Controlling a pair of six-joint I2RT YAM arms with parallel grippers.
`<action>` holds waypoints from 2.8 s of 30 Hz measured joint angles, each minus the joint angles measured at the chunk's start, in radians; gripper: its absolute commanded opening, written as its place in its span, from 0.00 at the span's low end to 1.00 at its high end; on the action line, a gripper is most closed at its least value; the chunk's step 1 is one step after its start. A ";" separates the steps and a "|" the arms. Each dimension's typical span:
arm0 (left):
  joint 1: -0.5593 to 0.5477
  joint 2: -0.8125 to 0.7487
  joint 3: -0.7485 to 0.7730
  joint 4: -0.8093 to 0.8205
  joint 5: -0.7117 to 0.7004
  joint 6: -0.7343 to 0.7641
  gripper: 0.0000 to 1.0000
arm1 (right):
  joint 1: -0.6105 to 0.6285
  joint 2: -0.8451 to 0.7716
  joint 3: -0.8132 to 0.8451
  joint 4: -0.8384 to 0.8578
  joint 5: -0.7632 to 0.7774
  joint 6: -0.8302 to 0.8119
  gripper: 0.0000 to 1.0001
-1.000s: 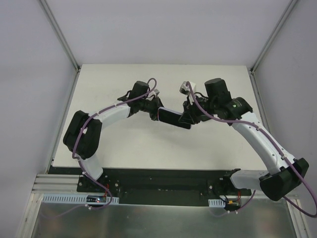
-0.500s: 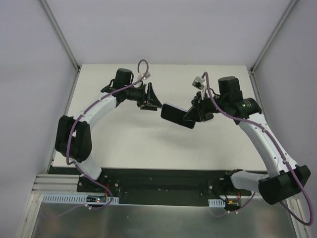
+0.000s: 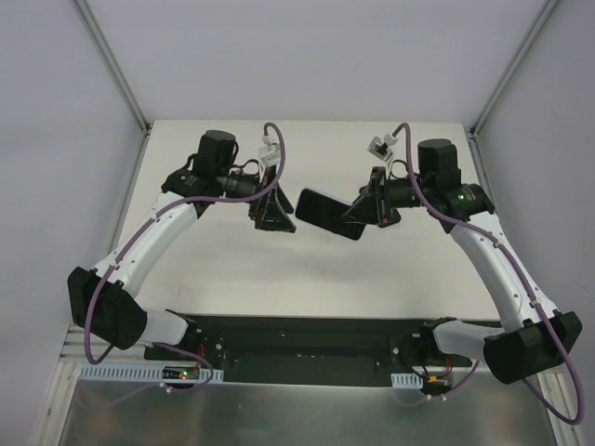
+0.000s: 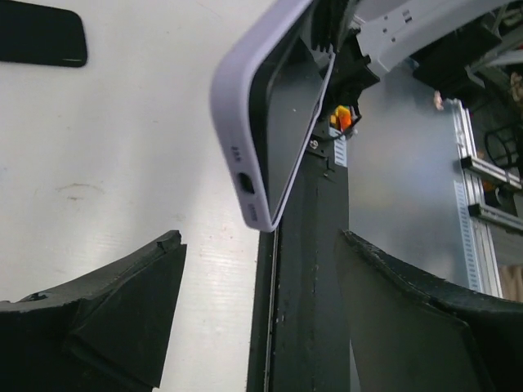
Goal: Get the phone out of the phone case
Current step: Pick up the phone at the center of the board.
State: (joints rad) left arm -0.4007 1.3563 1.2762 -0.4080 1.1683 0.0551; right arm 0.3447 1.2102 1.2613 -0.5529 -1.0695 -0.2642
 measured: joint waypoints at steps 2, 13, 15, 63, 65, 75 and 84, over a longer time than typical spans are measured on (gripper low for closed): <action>-0.040 0.007 0.003 -0.026 -0.006 0.042 0.67 | -0.001 0.000 -0.008 0.019 -0.011 0.019 0.00; -0.154 0.057 0.029 -0.112 -0.082 0.182 0.31 | -0.002 0.000 -0.062 0.111 -0.058 0.098 0.00; -0.154 0.057 0.029 -0.116 -0.089 0.196 0.28 | -0.003 0.000 -0.072 0.118 -0.066 0.104 0.00; -0.273 0.058 0.290 -0.582 -0.211 0.696 0.00 | -0.031 0.072 -0.235 0.670 -0.428 0.501 0.00; -0.281 0.065 0.306 -0.601 -0.220 0.708 0.00 | -0.027 0.073 -0.235 0.675 -0.437 0.507 0.00; -0.292 0.084 0.337 -0.638 -0.309 0.751 0.00 | -0.027 0.073 -0.241 0.679 -0.430 0.515 0.00; -0.282 0.083 0.337 -0.629 -0.376 0.738 0.32 | -0.027 0.066 -0.246 0.678 -0.390 0.514 0.00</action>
State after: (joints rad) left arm -0.6830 1.4395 1.6131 -1.0367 0.7921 0.7933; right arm 0.3176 1.2762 1.0153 0.1253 -1.4593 0.2501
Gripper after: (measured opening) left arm 0.232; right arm 0.220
